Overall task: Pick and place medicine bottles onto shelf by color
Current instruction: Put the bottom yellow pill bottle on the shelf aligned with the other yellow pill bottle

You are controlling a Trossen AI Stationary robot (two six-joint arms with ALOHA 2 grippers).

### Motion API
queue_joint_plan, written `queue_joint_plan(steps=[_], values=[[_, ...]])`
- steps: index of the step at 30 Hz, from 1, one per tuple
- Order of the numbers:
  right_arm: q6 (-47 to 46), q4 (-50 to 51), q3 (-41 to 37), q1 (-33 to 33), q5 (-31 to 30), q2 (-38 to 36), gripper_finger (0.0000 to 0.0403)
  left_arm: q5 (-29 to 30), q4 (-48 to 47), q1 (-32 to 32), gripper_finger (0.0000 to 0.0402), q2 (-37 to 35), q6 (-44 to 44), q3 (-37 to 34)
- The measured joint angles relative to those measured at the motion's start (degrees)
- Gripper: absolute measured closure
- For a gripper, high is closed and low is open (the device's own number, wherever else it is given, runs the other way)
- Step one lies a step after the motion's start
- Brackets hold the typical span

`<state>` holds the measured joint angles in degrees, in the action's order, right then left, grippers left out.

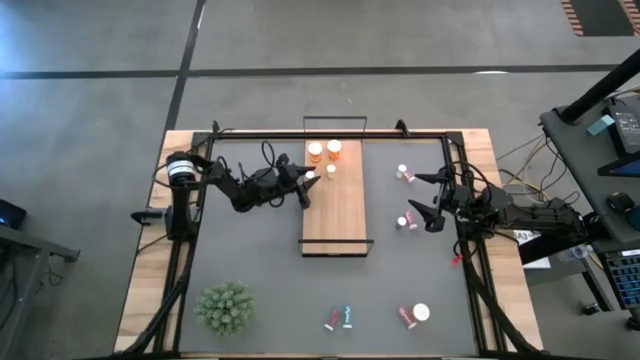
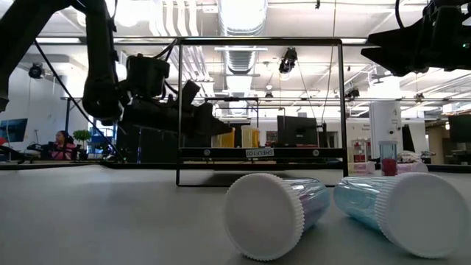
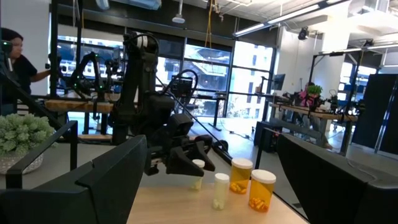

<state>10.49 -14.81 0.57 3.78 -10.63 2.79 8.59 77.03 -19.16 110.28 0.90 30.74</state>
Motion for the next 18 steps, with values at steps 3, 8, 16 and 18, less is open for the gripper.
queue_joint_plan(steps=[3,8,16,18], values=[[0.0,0.0,0.0,0.0,0.0,0.0,0.0053,-0.4,0.0,0.0,0.0257,0.0,0.5,0.0],[0.0,0.0,0.0,0.0,0.0,0.0,0.0053,-1.3,1.2,0.0,0.0257,-0.3,1.0,0.1],[0.0,0.0,0.0,0.0,0.0,0.0,0.0053,-2.1,1.9,0.0,0.0257,-1.4,1.5,-0.1],[0.0,0.0,0.0,0.0,0.0,0.0,0.0053,-2.3,2.0,0.0,0.0257,-2.3,2.1,-0.2]])
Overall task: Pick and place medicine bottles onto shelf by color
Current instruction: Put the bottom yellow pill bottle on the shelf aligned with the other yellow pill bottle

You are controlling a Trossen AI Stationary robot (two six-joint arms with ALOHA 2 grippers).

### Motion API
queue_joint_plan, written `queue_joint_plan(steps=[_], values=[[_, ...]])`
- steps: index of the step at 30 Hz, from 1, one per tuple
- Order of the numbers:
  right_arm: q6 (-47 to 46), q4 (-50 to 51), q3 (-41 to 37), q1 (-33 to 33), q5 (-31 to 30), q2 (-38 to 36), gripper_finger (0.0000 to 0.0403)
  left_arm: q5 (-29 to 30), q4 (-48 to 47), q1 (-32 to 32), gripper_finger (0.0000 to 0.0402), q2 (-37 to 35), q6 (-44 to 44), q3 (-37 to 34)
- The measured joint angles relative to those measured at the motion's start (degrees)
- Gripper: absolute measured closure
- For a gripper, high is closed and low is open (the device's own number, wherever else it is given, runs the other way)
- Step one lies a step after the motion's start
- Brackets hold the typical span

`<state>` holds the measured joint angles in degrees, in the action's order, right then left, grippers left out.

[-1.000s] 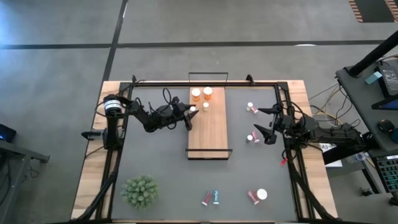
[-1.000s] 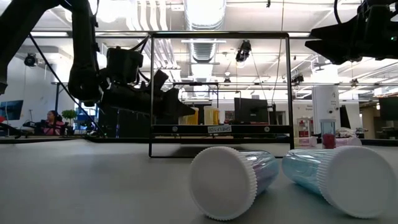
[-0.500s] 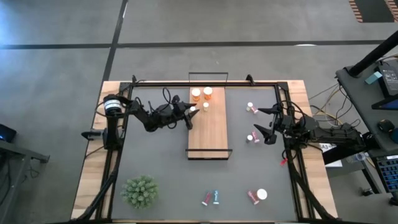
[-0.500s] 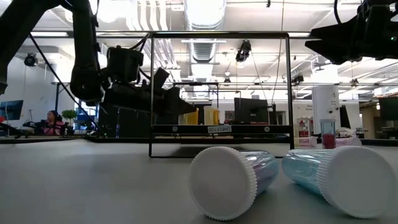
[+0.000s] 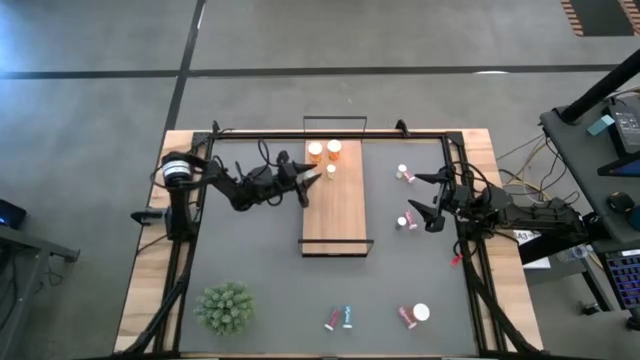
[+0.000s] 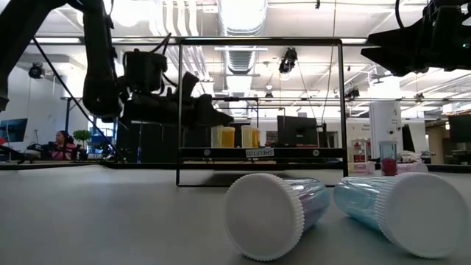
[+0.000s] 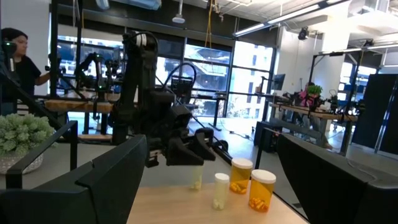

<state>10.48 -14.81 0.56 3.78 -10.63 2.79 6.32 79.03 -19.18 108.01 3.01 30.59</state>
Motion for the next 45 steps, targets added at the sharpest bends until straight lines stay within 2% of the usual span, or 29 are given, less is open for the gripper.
queue_joint_plan(steps=[6,11,21,26,35,45], values=[[0.0,0.0,0.0,0.0,0.0,0.0,0.0053,-0.3,-0.6,0.2,0.0257,-5.1,4.3,-1.3],[0.0,0.0,0.0,0.0,0.0,0.0,0.0053,0.2,-5.4,0.5,0.0257,-10.0,3.4,-3.9],[0.0,0.0,0.0,0.0,0.0,0.0,0.0053,13.5,-11.6,8.5,0.0258,-18.9,2.5,-10.9],[0.0,0.0,0.0,0.0,0.0,0.0,0.0053,18.9,-16.2,10.4,0.0258,-19.1,-2.5,-11.0],[0.0,0.0,0.0,0.0,0.0,0.0,0.0053,19.1,-23.8,10.4,0.0261,-16.8,-9.3,-8.4],[0.0,0.0,0.0,0.0,0.0,0.0,0.0053,19.1,-24.4,10.3,0.0312,-14.4,-10.2,-6.4]])
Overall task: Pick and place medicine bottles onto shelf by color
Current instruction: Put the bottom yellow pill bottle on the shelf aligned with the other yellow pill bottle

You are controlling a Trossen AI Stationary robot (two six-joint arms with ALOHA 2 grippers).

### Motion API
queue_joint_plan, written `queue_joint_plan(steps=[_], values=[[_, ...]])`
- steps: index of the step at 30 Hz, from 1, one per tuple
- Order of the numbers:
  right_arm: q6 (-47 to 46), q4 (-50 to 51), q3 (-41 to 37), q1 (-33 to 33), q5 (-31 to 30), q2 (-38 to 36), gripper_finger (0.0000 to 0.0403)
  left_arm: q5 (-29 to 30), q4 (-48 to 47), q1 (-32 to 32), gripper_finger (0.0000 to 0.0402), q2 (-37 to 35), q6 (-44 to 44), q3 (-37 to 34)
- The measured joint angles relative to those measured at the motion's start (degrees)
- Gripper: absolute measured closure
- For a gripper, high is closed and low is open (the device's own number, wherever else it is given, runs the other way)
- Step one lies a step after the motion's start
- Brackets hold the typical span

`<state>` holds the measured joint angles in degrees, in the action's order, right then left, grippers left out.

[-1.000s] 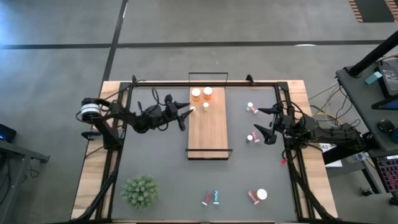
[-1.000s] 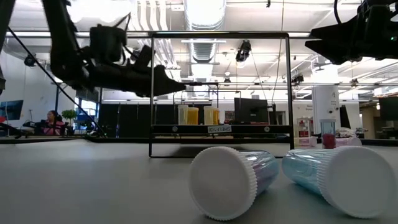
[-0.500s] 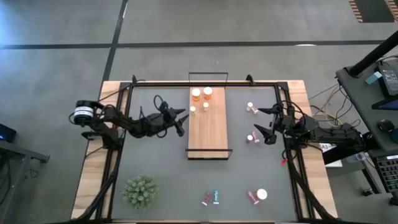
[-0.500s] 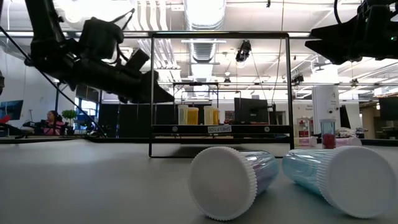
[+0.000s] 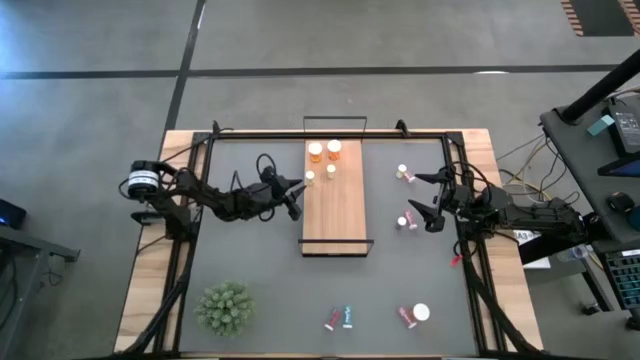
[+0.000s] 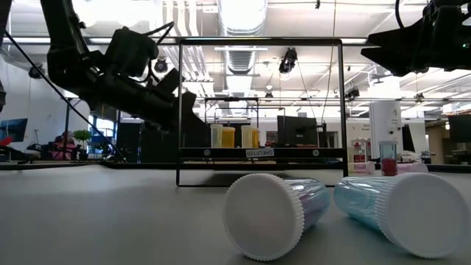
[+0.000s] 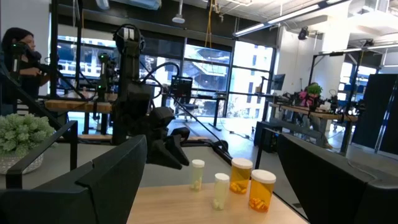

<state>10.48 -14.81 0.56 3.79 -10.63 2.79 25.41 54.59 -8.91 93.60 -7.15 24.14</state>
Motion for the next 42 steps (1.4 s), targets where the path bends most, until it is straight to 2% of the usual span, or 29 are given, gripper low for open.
queue_joint_plan(steps=[5,16,42], values=[[0.0,0.0,0.0,0.0,0.0,0.0,0.0053,0.0,-0.1,-0.4,0.0328,2.5,0.0,1.3],[0.0,0.0,0.0,0.0,0.0,0.0,0.0053,0.0,0.2,-2.4,0.0329,6.3,0.0,4.0],[0.0,0.0,0.0,0.0,0.0,0.0,0.0053,-4.7,-3.4,-6.1,0.0330,7.4,3.9,9.7]])
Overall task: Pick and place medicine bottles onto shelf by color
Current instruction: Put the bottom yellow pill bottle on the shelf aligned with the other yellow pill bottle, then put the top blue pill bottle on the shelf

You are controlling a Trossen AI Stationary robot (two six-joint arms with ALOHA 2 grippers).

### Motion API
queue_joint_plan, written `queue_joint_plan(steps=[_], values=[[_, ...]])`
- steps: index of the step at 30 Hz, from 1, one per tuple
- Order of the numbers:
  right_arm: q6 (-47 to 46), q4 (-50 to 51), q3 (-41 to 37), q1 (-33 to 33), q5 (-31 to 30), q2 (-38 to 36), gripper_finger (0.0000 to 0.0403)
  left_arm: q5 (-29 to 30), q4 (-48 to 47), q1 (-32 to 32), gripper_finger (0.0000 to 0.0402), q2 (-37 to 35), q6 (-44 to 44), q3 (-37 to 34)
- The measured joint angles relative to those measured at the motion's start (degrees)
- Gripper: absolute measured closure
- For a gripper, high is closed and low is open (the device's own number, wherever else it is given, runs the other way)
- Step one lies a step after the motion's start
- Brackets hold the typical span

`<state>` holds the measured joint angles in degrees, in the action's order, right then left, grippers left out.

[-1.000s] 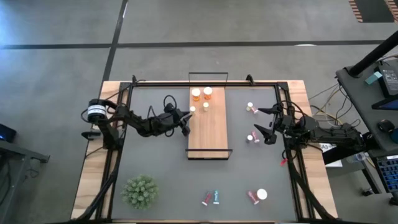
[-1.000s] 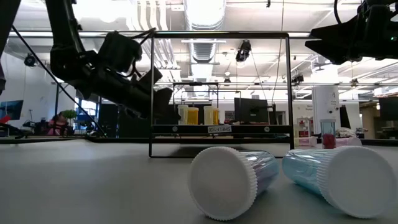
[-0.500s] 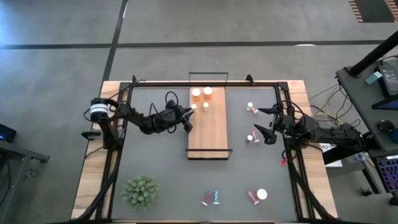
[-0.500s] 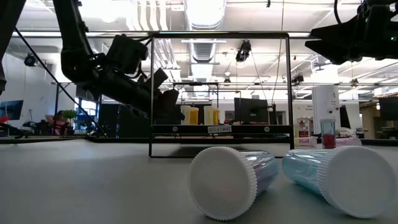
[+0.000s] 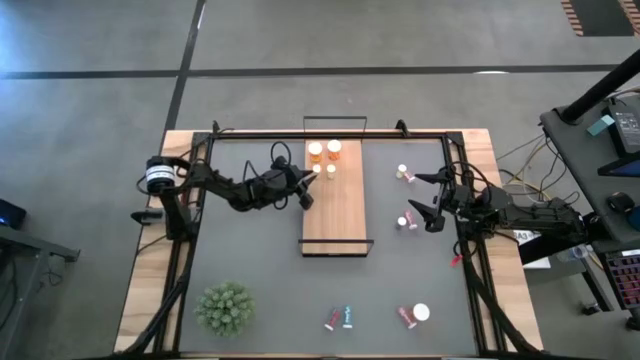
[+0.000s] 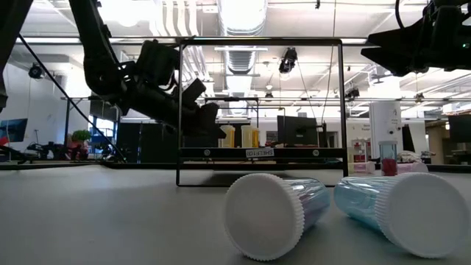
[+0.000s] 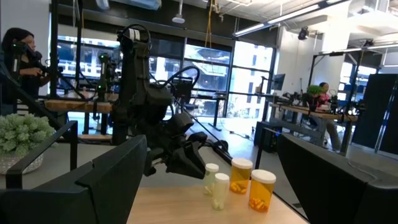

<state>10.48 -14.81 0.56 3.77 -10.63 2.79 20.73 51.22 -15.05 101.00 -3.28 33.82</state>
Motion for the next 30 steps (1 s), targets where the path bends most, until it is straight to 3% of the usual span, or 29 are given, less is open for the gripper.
queue_joint_plan(steps=[15,21,30], values=[[0.0,0.0,0.0,0.0,0.0,0.0,0.0053,0.9,-1.3,0.5,0.0330,-6.0,-0.4,-2.6],[0.0,0.0,0.0,0.0,0.0,0.0,0.0053,3.1,-1.2,2.3,0.0330,-13.0,0.4,-6.5],[0.0,0.0,0.0,0.0,0.0,0.0,0.0053,3.4,-1.3,7.0,0.0330,-26.1,11.3,-12.1]])
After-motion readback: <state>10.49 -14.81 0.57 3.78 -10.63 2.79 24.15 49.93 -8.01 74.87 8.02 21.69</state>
